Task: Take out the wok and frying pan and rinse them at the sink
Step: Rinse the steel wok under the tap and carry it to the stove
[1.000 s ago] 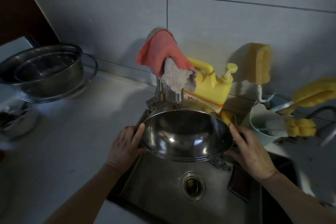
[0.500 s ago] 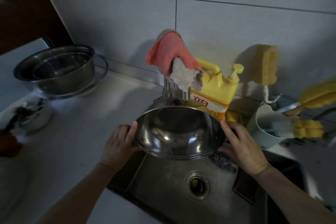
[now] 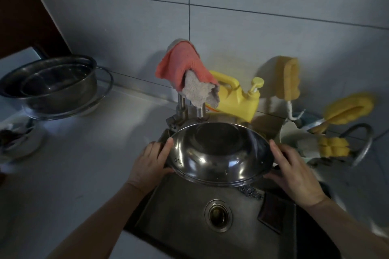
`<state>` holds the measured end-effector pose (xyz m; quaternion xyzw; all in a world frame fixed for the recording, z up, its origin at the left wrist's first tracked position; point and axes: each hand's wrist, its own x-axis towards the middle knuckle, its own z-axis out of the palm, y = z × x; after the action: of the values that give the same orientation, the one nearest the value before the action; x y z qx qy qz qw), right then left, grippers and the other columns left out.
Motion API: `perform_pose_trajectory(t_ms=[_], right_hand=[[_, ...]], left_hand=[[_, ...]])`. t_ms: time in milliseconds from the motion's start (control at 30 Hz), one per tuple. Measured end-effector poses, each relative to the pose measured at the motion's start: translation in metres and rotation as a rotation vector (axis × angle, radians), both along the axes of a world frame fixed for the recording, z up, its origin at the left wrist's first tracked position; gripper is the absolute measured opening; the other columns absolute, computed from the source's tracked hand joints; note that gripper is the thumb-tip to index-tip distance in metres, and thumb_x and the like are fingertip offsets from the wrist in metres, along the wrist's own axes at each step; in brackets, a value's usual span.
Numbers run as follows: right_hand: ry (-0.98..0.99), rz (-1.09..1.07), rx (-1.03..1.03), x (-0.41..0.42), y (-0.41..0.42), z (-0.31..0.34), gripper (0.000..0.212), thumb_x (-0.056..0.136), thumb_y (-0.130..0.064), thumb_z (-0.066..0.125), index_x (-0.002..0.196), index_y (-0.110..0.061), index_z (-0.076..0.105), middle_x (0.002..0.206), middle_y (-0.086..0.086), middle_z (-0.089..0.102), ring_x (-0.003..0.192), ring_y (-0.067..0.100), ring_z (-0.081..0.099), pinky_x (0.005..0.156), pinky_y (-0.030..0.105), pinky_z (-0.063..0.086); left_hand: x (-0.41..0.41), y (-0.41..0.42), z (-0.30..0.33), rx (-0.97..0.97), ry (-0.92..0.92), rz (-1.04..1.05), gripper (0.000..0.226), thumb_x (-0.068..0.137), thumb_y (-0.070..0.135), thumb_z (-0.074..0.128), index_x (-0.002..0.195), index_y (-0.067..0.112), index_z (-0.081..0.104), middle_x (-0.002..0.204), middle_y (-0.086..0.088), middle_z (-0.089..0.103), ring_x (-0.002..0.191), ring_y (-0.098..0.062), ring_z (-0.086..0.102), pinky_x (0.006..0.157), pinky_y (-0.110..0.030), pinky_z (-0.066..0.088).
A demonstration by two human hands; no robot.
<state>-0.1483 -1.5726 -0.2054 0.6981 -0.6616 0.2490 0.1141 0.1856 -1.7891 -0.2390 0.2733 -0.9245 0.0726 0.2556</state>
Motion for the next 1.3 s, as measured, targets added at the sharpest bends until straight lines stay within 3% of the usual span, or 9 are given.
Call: perform_pose_trajectory(t_ms=[100,200,300,533,767,900,1033,1167,1300], right_hand=[[-0.005,0.042,0.002,0.013,-0.015,-0.002,0.131,0.057,-0.012,0.093,0.156,-0.023,0.008,0.124,0.016,0.044,0.105,0.032,0.051,0.083,0.043,0.053],[-0.015,0.113,-0.015,0.030,-0.033,-0.004,0.125,0.060,-0.014,0.091,0.155,-0.020,0.011,0.128,0.017,0.042,0.109,0.032,0.049,0.085,0.046,0.054],[-0.019,0.161,-0.018,0.046,-0.051,-0.005,0.123,0.065,-0.017,0.090,0.156,-0.020,0.007,0.132,0.017,0.041,0.114,0.032,0.049,0.088,0.046,0.053],[-0.011,0.206,-0.037,0.056,-0.064,-0.003,0.113,0.069,-0.019,0.086,0.154,-0.018,0.012,0.133,0.015,0.041,0.117,0.030,0.048,0.091,0.042,0.050],[-0.012,0.116,-0.033,0.021,-0.033,-0.007,0.130,0.057,-0.013,0.093,0.156,-0.022,0.009,0.126,0.017,0.043,0.110,0.032,0.049,0.086,0.047,0.053],[-0.002,0.038,-0.006,0.004,-0.010,-0.005,0.136,0.051,-0.009,0.095,0.156,-0.023,0.010,0.123,0.017,0.045,0.106,0.031,0.050,0.080,0.046,0.055],[-0.016,-0.011,0.021,-0.005,0.004,-0.002,0.140,0.047,-0.007,0.096,0.156,-0.025,0.009,0.123,0.017,0.044,0.107,0.031,0.049,0.077,0.047,0.056],[-0.006,-0.004,0.034,-0.004,0.001,-0.003,0.137,0.050,-0.008,0.095,0.156,-0.023,0.009,0.123,0.018,0.044,0.106,0.031,0.050,0.078,0.045,0.055],[-0.015,0.047,0.037,0.012,-0.017,-0.007,0.135,0.053,-0.014,0.095,0.156,-0.022,0.009,0.123,0.018,0.046,0.106,0.032,0.051,0.081,0.044,0.055]], left_hand=[[0.022,-0.005,-0.002,-0.014,-0.010,0.046,0.080,0.087,0.063,0.039,0.139,0.003,0.025,0.105,-0.015,0.043,0.090,-0.030,0.045,0.072,-0.040,0.050],[0.048,-0.009,-0.001,-0.024,-0.032,0.110,0.073,0.095,0.061,0.027,0.137,0.001,0.028,0.103,-0.016,0.047,0.087,-0.031,0.047,0.066,-0.040,0.051],[0.071,-0.010,0.000,-0.077,0.003,0.128,0.070,0.096,0.058,0.030,0.136,0.000,0.029,0.101,-0.016,0.046,0.086,-0.031,0.047,0.063,-0.040,0.050],[0.087,-0.010,-0.001,-0.111,0.050,0.095,0.079,0.085,0.050,0.051,0.142,0.004,0.021,0.103,-0.015,0.043,0.086,-0.032,0.046,0.075,-0.038,0.038],[0.044,-0.007,-0.003,-0.048,0.010,0.054,0.084,0.082,0.053,0.054,0.142,0.005,0.021,0.102,-0.015,0.044,0.084,-0.031,0.047,0.075,-0.040,0.040],[0.014,-0.002,0.000,-0.016,0.001,-0.011,0.100,0.071,0.050,0.071,0.143,0.007,0.017,0.104,-0.015,0.043,0.089,-0.030,0.045,0.077,-0.042,0.048],[-0.005,0.004,0.004,-0.016,-0.043,-0.029,0.124,0.050,0.046,0.089,0.142,0.008,0.016,0.098,-0.020,0.059,0.092,-0.028,0.044,0.077,-0.040,0.054],[0.002,0.006,0.001,0.017,-0.030,-0.016,0.116,0.057,0.044,0.086,0.142,0.007,0.017,0.100,-0.019,0.056,0.092,-0.028,0.045,0.075,-0.040,0.054],[0.028,0.003,-0.001,-0.013,-0.034,0.053,0.086,0.077,0.055,0.052,0.140,0.004,0.025,0.103,-0.013,0.043,0.087,-0.027,0.044,0.077,-0.036,0.040]])
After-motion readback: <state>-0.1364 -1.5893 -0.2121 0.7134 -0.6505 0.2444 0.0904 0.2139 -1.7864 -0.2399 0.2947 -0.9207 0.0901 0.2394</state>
